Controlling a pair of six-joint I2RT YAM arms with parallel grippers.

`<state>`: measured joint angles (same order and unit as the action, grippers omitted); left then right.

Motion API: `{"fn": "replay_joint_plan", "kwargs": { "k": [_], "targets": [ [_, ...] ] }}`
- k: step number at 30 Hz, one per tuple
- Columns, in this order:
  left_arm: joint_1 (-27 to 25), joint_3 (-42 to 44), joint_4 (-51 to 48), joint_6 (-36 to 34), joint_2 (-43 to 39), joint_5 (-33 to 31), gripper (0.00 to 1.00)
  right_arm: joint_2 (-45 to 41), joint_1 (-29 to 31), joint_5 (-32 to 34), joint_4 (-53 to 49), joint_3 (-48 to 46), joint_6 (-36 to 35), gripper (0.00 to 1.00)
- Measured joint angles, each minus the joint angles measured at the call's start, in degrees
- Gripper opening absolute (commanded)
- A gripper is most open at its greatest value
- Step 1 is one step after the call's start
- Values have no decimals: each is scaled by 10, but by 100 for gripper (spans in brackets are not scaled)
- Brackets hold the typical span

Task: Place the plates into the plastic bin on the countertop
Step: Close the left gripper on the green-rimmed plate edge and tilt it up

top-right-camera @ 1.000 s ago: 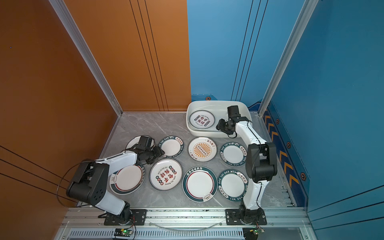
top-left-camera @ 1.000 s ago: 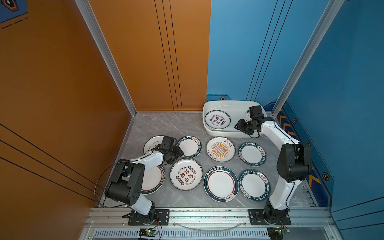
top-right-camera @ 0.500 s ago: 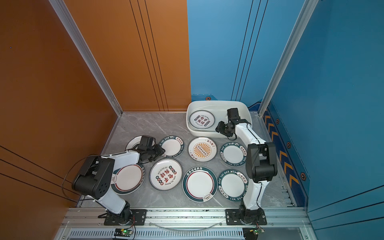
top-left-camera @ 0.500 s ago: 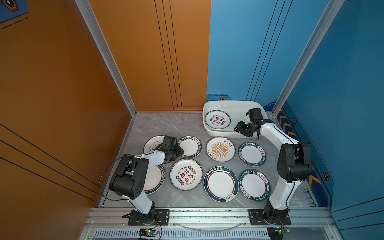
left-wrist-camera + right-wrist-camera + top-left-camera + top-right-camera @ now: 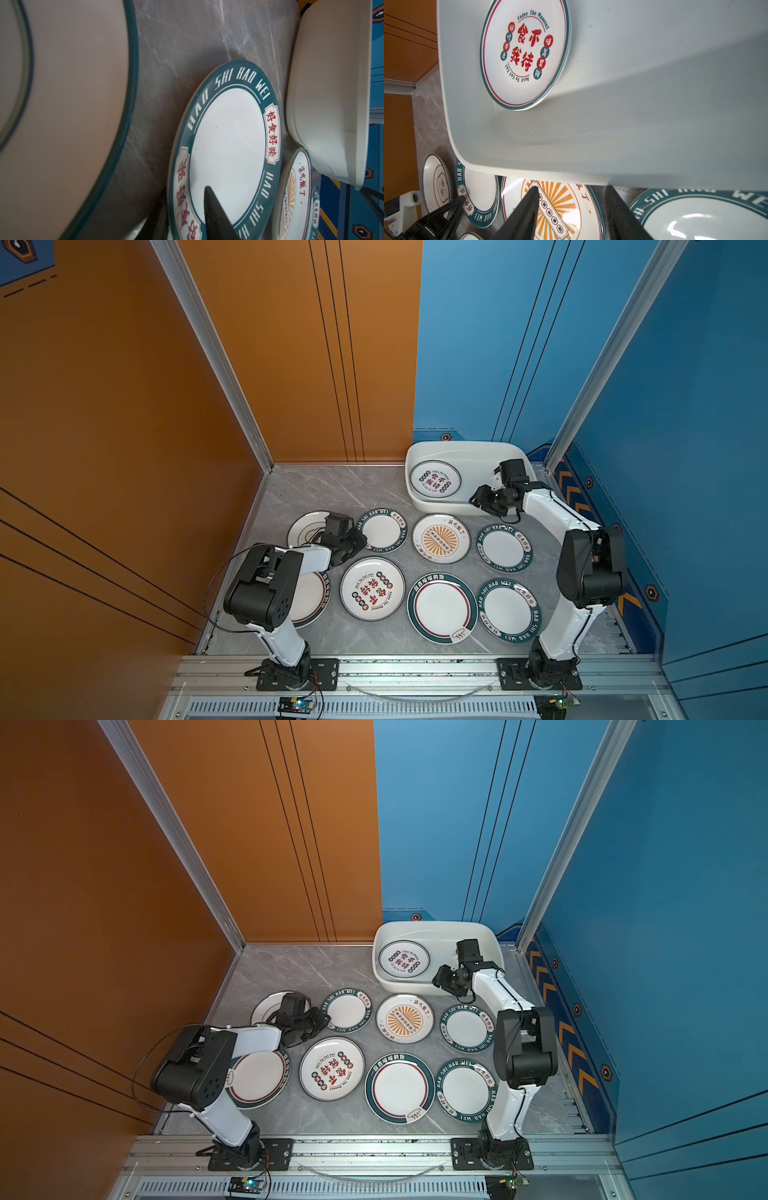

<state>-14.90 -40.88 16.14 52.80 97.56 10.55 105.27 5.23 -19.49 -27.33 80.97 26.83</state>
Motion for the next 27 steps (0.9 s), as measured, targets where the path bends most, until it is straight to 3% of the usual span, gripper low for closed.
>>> {"fn": "replay_joint_plan", "kwargs": {
  "k": [17, 27],
  "targets": [
    [8, 17, 63, 13, 17, 6, 10, -12, -2, -5, 6, -22, 2, 54],
    [23, 24, 84, 24, 20, 30, 5, -26, -3, -31, 21, -39, 2, 54]
  ]
}}
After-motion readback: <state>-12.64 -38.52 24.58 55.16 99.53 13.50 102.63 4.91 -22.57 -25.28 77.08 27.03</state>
